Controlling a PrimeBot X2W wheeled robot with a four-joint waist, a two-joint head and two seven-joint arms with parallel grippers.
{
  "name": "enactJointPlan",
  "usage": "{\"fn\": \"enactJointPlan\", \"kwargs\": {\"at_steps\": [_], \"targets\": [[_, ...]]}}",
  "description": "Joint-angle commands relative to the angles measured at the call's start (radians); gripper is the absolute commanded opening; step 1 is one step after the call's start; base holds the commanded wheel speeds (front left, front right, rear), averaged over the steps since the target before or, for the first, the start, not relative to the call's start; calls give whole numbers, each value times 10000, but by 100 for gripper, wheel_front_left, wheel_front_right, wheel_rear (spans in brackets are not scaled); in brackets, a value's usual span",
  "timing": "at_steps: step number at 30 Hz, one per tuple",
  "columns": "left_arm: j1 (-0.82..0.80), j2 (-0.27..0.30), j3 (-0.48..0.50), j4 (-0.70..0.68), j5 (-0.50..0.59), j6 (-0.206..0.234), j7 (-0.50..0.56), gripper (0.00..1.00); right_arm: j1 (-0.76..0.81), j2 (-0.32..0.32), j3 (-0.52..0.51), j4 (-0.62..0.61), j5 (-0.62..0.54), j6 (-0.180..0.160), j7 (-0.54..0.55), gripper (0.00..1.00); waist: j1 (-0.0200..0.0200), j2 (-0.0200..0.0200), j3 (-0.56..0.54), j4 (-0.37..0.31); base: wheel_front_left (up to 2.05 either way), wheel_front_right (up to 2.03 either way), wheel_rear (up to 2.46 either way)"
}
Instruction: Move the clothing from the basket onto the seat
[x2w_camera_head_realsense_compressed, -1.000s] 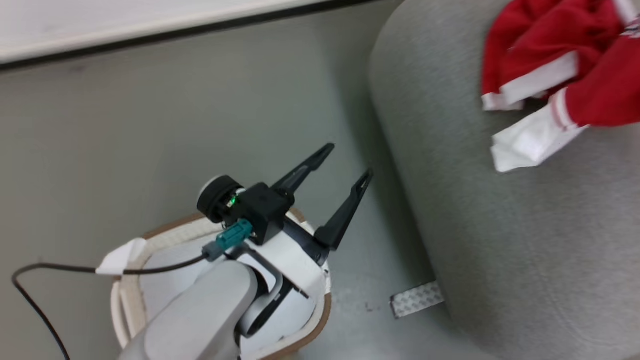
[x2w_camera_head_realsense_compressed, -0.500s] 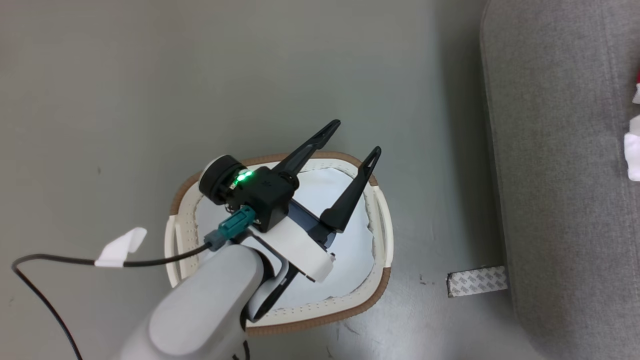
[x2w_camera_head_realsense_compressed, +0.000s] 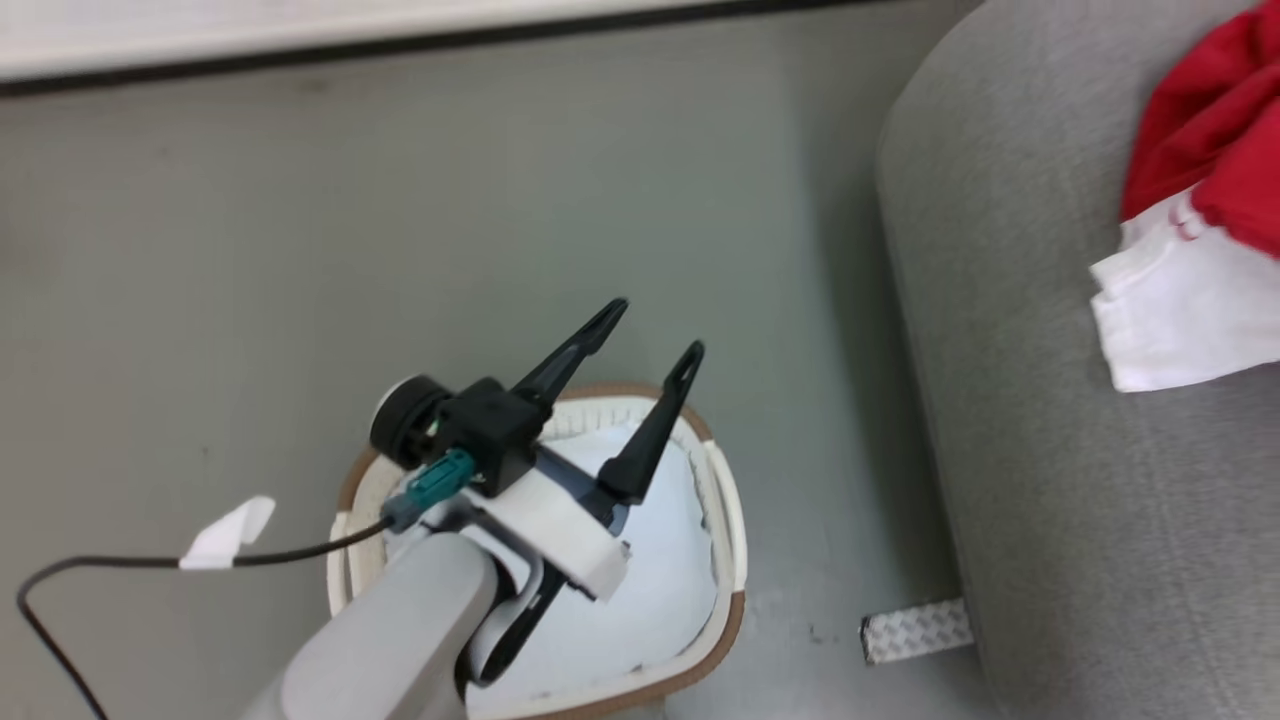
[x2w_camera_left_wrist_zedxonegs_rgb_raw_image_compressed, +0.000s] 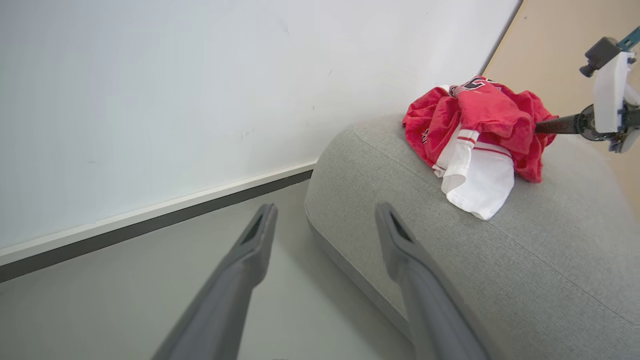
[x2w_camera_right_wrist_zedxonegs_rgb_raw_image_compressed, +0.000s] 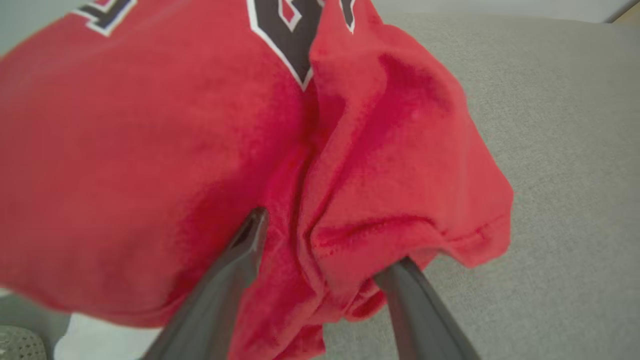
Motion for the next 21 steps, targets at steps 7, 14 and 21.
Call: {"fn": "enactJointPlan", "kwargs": {"at_steps": [7, 14, 21], "targets": [[1324, 432, 581, -61, -569, 380, -248, 100, 967, -893, 1241, -1399, 393, -24, 350, 100, -1, 0, -2487, -568, 0, 0, 0], [2228, 766, 1505, -535, -965, 920, -323, 100, 1390, -1242, 1442, -3156, 625, -23, -815, 100, -1, 0, -3536, -313, 0, 0, 0], [3464, 927, 2759, -1240, -1025, 1505, -322, 100, 2286, -763, 1045, -4855, 341, -23, -2974, 100, -1, 0, -4413, 359, 0, 0, 0]]}}
